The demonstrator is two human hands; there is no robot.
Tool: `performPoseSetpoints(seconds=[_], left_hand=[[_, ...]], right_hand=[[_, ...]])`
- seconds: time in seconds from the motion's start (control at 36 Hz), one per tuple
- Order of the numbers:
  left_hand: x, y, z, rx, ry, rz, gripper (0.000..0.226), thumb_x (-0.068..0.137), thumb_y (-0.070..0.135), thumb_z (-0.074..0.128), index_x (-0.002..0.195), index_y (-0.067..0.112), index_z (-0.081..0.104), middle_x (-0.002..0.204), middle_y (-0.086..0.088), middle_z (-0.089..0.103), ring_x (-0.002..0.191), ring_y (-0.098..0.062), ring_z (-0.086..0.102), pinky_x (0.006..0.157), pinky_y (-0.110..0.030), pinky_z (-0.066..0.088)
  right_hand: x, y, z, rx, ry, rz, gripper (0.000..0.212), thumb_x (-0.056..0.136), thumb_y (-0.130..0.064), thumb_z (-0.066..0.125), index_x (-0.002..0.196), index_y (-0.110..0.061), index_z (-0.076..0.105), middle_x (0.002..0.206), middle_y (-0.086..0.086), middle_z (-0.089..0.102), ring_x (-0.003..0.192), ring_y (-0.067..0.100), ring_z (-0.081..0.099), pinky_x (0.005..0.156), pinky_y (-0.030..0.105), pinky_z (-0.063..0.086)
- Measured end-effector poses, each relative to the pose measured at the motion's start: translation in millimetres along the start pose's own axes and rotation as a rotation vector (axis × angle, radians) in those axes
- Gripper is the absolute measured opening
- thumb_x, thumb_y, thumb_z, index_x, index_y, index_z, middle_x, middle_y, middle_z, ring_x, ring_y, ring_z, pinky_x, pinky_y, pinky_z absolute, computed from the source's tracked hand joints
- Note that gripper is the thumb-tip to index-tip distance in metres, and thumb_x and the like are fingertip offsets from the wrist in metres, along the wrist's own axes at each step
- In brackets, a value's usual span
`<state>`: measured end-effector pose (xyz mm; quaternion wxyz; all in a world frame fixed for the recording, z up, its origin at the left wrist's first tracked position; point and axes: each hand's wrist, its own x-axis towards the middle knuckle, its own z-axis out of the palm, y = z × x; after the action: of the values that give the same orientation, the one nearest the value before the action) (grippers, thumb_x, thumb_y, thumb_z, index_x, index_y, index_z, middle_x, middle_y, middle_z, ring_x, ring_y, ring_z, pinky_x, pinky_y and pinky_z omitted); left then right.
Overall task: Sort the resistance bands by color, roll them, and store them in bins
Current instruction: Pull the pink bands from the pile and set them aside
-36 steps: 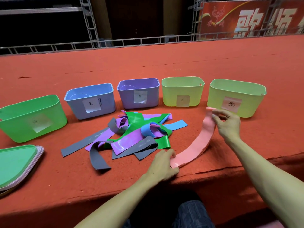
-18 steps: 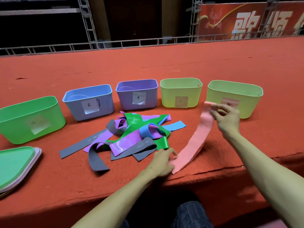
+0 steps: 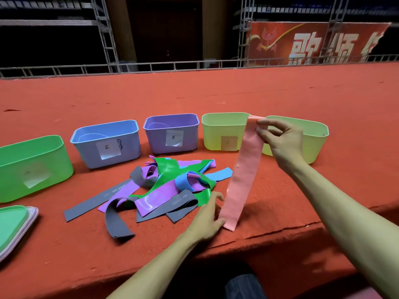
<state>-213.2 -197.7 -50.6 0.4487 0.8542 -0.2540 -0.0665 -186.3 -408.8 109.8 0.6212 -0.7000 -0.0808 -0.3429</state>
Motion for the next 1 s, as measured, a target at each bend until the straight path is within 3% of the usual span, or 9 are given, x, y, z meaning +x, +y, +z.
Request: performPoseSetpoints(seconds=[0.14, 0.25, 0.42, 0.56, 0.64, 0.72, 0.78, 0.83, 1.0], left_hand=[[2.4, -1.7, 0.6, -0.143, 0.049, 0.014, 0.057, 0.077, 0.004, 0.055, 0.115, 0.04, 0.033, 0.103, -0.014, 0.054, 0.087, -0.019, 0.055, 0.082, -0.03, 0.05], [11.2, 3.9, -1.5, -0.134, -0.015, 0.05, 0.033, 0.08, 0.009, 0.066, 0.105, 0.024, 0.052, 0.098, 0.007, 0.06, 0.087, 0.0, 0.057, 0.081, -0.02, 0.048], [33.5, 52.7, -33.5, -0.304, 0.086, 0.149, 0.068, 0.074, 0.023, 0.079, 0.127, 0.037, 0.039, 0.125, 0.008, 0.056, 0.115, -0.006, 0.052, 0.093, -0.021, 0.042], [44.7, 117.9, -72.9, -0.55, 0.243, 0.414, 0.078, 0.081, 0.004, 0.069, 0.133, 0.041, 0.025, 0.11, -0.007, 0.064, 0.093, -0.014, 0.064, 0.086, -0.032, 0.053], [46.0, 132.3, -79.0, -0.389, 0.333, 0.575, 0.093, 0.083, -0.004, 0.065, 0.136, 0.055, 0.017, 0.116, -0.009, 0.062, 0.089, -0.014, 0.065, 0.077, -0.026, 0.054], [49.4, 128.9, -76.5, -0.177, 0.415, 0.626, 0.089, 0.083, 0.001, 0.065, 0.139, 0.053, 0.02, 0.13, 0.008, 0.051, 0.099, -0.027, 0.065, 0.086, -0.037, 0.054], [48.8, 127.2, -75.8, -0.186, 0.352, 0.601, 0.077, 0.083, -0.001, 0.06, 0.137, 0.045, 0.032, 0.133, 0.01, 0.053, 0.111, -0.018, 0.062, 0.096, -0.034, 0.049], [46.5, 125.6, -75.2, -0.167, 0.28, 0.555, 0.07, 0.08, -0.004, 0.058, 0.134, 0.038, 0.045, 0.12, 0.015, 0.061, 0.103, -0.001, 0.06, 0.094, -0.023, 0.046], [36.9, 110.4, -61.2, -0.142, 0.085, 0.497, 0.079, 0.083, -0.004, 0.066, 0.139, 0.039, 0.031, 0.141, 0.034, 0.036, 0.134, 0.007, 0.035, 0.113, -0.019, 0.029]], right_hand=[[4.7, -24.7, 7.1, -0.077, -0.059, -0.165, 0.022, 0.08, -0.001, 0.073, 0.089, -0.021, 0.071, 0.079, -0.023, 0.071, 0.073, 0.001, 0.066, 0.073, 0.02, 0.053], [5.8, -48.0, 16.3, -0.039, -0.108, -0.238, 0.024, 0.08, 0.0, 0.073, 0.09, -0.022, 0.071, 0.079, -0.021, 0.072, 0.072, 0.003, 0.067, 0.068, 0.019, 0.054], [6.6, -68.0, 27.6, -0.016, -0.192, -0.322, 0.027, 0.08, 0.002, 0.072, 0.089, -0.023, 0.071, 0.08, -0.02, 0.071, 0.071, 0.003, 0.064, 0.067, 0.021, 0.052], [8.3, -71.9, 28.4, -0.049, -0.201, -0.352, 0.022, 0.08, 0.002, 0.072, 0.093, -0.015, 0.071, 0.081, -0.022, 0.07, 0.072, 0.0, 0.062, 0.069, 0.021, 0.053], [10.8, -72.9, 26.0, -0.051, -0.165, -0.358, 0.024, 0.08, 0.0, 0.073, 0.092, -0.02, 0.071, 0.082, -0.021, 0.071, 0.074, 0.001, 0.064, 0.071, 0.021, 0.053], [12.3, -72.5, 24.0, -0.053, -0.157, -0.346, 0.022, 0.08, 0.0, 0.073, 0.093, -0.018, 0.071, 0.08, -0.022, 0.071, 0.072, 0.0, 0.064, 0.068, 0.019, 0.052], [12.2, -72.1, 23.2, -0.064, -0.154, -0.341, 0.022, 0.08, 0.002, 0.073, 0.093, -0.015, 0.071, 0.08, -0.024, 0.07, 0.07, -0.003, 0.063, 0.067, 0.016, 0.051], [11.4, -72.4, 23.2, -0.067, -0.152, -0.344, 0.021, 0.08, 0.003, 0.072, 0.093, -0.014, 0.071, 0.08, -0.025, 0.07, 0.071, -0.004, 0.062, 0.068, 0.016, 0.05], [15.8, -81.4, 23.1, -0.032, -0.117, -0.346, 0.021, 0.08, 0.001, 0.073, 0.093, -0.014, 0.071, 0.077, -0.022, 0.07, 0.065, 0.0, 0.06, 0.062, 0.017, 0.051]])
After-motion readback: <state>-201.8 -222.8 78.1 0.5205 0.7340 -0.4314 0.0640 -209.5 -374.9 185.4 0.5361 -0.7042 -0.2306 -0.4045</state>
